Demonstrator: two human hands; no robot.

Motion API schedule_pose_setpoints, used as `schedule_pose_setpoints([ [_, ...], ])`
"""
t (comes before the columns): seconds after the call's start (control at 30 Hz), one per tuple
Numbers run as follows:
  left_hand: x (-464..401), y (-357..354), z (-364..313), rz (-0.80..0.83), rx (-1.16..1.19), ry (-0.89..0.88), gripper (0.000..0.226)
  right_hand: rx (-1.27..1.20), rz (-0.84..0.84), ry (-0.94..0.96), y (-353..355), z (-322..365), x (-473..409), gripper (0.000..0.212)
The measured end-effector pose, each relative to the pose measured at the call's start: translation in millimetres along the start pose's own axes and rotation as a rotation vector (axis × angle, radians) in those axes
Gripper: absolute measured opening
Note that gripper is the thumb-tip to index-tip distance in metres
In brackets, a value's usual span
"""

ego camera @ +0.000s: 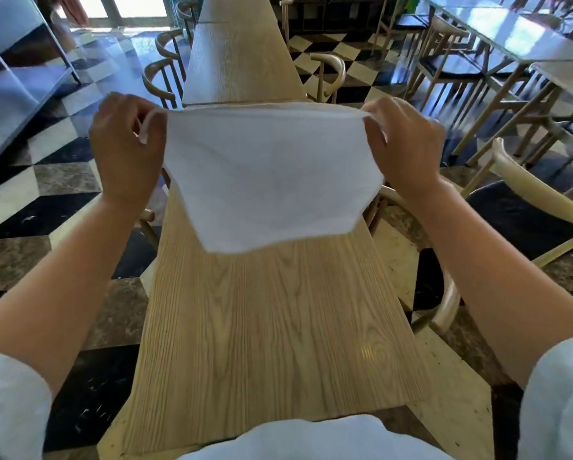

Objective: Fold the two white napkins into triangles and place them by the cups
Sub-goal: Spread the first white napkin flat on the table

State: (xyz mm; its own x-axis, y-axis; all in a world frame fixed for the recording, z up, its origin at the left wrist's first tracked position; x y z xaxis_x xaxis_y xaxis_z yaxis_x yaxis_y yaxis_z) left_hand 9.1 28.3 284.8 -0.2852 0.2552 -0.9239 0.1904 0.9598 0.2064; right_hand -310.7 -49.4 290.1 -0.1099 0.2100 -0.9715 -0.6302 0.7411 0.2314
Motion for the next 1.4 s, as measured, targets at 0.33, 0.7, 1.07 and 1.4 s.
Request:
schedule_pose_setpoints([
  [0.33,202,7,3,0.552,0.022,-0.341,0.022,-0.146,0.565,0.152,-10,1,200,0.013],
  [0.7,420,1,48,0.945,0.023,0.060,0.021,-0.201,1.061,-0.052,0,7,415,0.046],
  [1.07,437,47,37,1.131,0.117,0.234,0.026,-0.184,1.051,-0.182,48,-4,430,0.037],
  [1.4,441,-40,-38,1.084,-0.066,0.210,0.053,-0.127,1.015,-0.470,-16,75,425,0.052],
])
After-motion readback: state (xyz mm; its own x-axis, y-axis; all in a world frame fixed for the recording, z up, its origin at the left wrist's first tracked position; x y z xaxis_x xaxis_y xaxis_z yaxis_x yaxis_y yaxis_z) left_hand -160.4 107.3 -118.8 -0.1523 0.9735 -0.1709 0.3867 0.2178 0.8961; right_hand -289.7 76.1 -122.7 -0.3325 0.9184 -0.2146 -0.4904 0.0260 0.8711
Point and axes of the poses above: each hand's wrist, its own x-axis away from the middle knuckle, its own y-axis out of the back of the hand, z = x × y, the point moved 10 cm from there along -x, towards the middle knuckle, and after that the axes turned 14 degrees about -z, right-handed, at the moved point
